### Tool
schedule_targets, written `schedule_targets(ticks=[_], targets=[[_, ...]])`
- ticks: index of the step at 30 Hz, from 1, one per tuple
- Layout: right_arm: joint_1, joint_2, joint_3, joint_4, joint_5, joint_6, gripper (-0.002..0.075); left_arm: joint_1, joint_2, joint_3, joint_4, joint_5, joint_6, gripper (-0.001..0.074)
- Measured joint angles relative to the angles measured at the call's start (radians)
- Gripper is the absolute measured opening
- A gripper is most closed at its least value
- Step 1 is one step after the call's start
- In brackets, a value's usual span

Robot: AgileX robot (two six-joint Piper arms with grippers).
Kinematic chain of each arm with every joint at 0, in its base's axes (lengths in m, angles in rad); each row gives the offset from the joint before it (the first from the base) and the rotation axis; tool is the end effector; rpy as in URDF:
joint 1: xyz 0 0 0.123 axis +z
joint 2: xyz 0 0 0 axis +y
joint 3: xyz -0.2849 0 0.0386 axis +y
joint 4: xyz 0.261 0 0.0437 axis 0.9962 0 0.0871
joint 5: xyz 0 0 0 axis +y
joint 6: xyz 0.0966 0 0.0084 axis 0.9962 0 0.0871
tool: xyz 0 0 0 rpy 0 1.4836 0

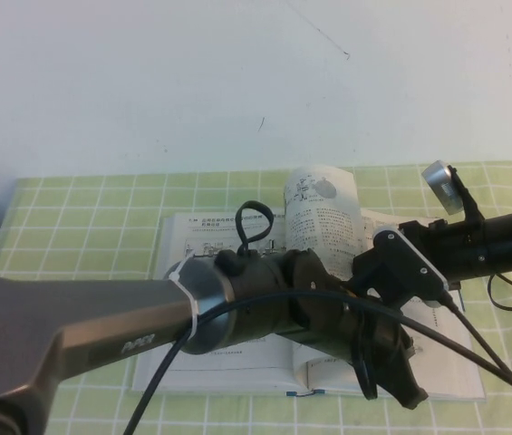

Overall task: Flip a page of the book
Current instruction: Open the closed book

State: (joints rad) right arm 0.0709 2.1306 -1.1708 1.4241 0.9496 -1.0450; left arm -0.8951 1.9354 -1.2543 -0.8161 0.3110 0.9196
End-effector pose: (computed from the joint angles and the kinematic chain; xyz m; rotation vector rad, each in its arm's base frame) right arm 0.3904 0.1060 0.1046 -0.0609 2.5191 1.3521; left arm 0.2539 -0.3514 0.1765 1.2936 2.0788 -0.6217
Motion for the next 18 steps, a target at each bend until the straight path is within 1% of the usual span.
schedule_targets(ticks=[6,11,18], targets=[[0.0,0.0,0.0,0.0,0.0,-0.003,0.0345,-0.002,0.049,-0.069,0.002,0.015,0.004,-0.0004],[0.0,0.001,0.0,0.0,0.0,-0.003,0.0345,-0.002,0.11,-0.142,0.002,0.061,0.004,-0.0004],[-0.002,0.011,0.0,-0.002,-0.015,-0.003,0.0345,0.0,0.133,-0.171,0.033,0.089,-0.026,-0.0004]])
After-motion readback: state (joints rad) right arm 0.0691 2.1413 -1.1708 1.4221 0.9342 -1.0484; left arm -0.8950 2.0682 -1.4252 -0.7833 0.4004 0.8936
